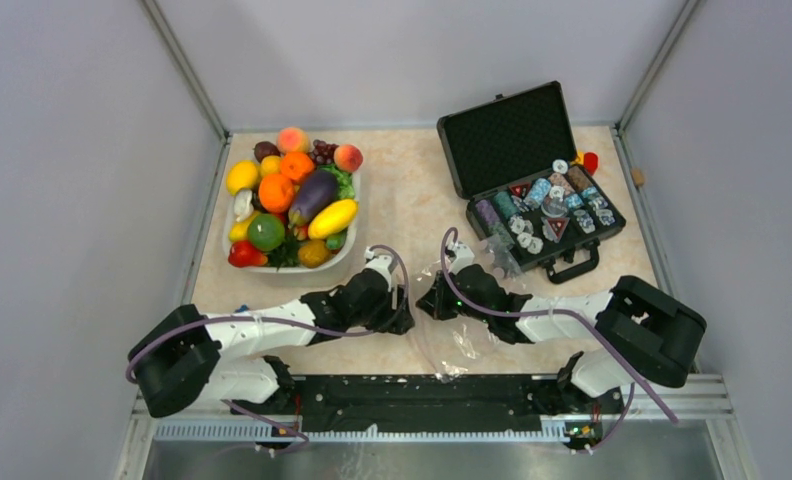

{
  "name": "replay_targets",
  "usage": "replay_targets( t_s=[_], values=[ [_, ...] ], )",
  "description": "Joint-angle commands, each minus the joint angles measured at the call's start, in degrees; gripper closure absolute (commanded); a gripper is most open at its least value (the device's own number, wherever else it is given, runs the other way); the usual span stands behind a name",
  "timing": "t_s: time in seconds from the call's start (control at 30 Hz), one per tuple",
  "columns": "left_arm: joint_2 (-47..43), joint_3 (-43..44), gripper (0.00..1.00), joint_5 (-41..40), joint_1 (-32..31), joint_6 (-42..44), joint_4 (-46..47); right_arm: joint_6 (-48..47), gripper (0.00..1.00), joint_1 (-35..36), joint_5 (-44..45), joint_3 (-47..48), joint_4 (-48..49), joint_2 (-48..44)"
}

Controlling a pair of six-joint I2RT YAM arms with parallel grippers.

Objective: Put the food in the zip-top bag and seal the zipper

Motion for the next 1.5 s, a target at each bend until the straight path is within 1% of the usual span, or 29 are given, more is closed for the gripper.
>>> replay_targets(
  t_s=[0.0, 0.1, 0.3, 0.4, 0.47, 0.53, 0.6, 0.67, 0.7, 0.83, 0.87, 0.93, 1.07, 1.13, 1.17, 1.37, 1.47],
  values=[
    [2.22, 2.84, 0.33, 0.59, -0.21, 0.01, 1.63, -0.84, 1.0, -0.19, 0.74, 0.37, 1.81, 0.35],
    [3.32, 3.43, 0.41, 0.31, -0.25, 0.44, 0.73, -0.61, 1.0, -0.17, 0.84, 0.3, 2.04, 0.38],
    [4.14, 3.56, 0.66, 1.64, -0.25, 2.02, 2.98, -1.26, 1.0, -0.19, -0.88, 0.73, 2.07, 0.64],
    [4.48, 1.94, 0.78, 4.73, -0.25, 1.78, 8.69, -1.38, 1.0, 0.12, -1.04, 0.91, 2.28, 0.64],
    [4.76, 1.46, 0.83, 5.52, -0.25, 1.37, 10.61, -1.53, 1.0, 0.47, -1.04, 1.13, 1.84, 0.64],
    [5.09, 1.52, 0.86, 5.13, -0.25, 1.25, 10.57, -1.57, 1.0, 0.66, -1.04, 1.14, 1.32, 0.71],
    [5.27, 1.31, 0.94, 4.78, -0.25, 1.24, 10.64, -1.31, 1.0, 0.74, -1.03, 1.0, 1.38, 0.73],
    [5.09, 1.29, 0.99, 4.37, -0.25, 1.16, 10.57, -0.99, 1.0, 0.85, -1.04, 0.75, 1.64, 0.65],
    [4.83, 1.26, 1.0, 3.77, -0.25, 1.15, 10.17, -0.82, 1.0, 0.94, -1.04, 0.69, 1.67, 0.49],
    [3.78, 1.29, 1.0, 2.51, -0.25, 1.55, 8.89, -0.55, 1.0, 1.21, -1.03, 0.73, 0.94, -0.25],
    [3.64, 1.32, 1.0, 0.66, -0.25, 1.68, 8.61, -0.54, 1.0, 1.33, -1.04, 0.78, 0.6, -0.38],
    [3.45, 1.6, 1.0, -0.13, -0.25, 1.84, 8.1, -0.58, 0.98, 1.52, -1.04, 1.07, -0.17, -0.7],
    [2.34, 1.74, 1.0, 0.06, -0.25, 2.7, 8.18, -0.14, 0.89, 2.17, -0.61, 2.14, -2.44, -1.39],
    [1.22, 1.74, 1.0, 0.7, -0.25, 3.43, 8.61, 0.04, 0.81, 2.9, 0.33, 2.59, -3.48, -1.7],
    [0.59, 1.74, 1.0, 1.07, -0.25, 3.84, 8.89, 0.18, 0.78, 3.49, 0.88, 2.92, -3.91, -1.8],
    [-2.04, 2.35, 1.0, 1.49, -0.6, 5.9, 8.34, 3.68, 0.77, 5.4, 3.99, 4.64, -4.13, -1.43],
    [-3.38, 2.36, 1.0, 0.17, -0.69, 5.48, 7.42, 4.74, 0.78, 7.09, 7.67, 6.35, -7.0, -1.42]
  ],
)
